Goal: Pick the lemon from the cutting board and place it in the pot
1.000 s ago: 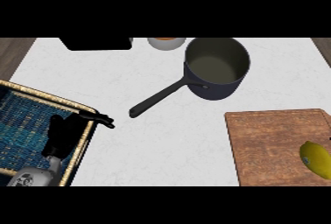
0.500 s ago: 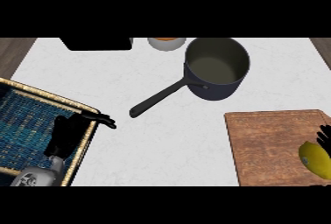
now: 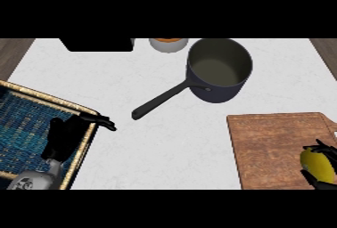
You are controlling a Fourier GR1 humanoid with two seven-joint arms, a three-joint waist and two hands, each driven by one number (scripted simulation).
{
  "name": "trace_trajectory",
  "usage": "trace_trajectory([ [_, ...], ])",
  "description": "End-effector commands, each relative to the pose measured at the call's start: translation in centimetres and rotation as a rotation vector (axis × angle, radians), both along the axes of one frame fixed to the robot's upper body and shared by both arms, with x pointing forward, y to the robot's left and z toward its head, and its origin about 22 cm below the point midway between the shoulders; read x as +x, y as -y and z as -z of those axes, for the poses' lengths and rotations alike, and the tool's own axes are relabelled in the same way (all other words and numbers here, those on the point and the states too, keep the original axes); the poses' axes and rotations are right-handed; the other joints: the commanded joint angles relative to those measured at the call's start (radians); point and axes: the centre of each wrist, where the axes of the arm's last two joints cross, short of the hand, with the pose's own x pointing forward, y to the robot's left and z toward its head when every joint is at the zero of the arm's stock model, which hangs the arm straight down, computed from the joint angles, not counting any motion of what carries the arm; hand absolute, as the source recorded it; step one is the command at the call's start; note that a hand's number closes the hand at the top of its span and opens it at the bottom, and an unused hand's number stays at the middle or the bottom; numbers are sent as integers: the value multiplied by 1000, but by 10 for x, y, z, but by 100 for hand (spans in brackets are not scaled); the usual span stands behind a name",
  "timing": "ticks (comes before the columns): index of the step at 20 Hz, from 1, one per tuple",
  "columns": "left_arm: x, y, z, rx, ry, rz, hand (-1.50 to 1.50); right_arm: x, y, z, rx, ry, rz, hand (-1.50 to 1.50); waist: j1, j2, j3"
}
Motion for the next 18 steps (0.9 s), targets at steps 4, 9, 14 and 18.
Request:
trace_trajectory([
  [4, -15, 17, 42, -81, -69, -35, 0, -5, -22, 38, 54, 39, -24, 150, 6, 32, 1],
  [9, -14, 17, 33, -94, -77, -59, 0, -20, -73, 51, 77, 143, 185, 150, -11, 28, -1],
  [14, -12, 15, 34, -87, -65, -63, 0, -36, -119, 44, -48, 253, 297, 150, -26, 29, -3],
  [18, -18, 13, 31, -100, -73, -75, 0, -44, -142, 25, -113, 286, 322, 150, -14, 27, -3],
])
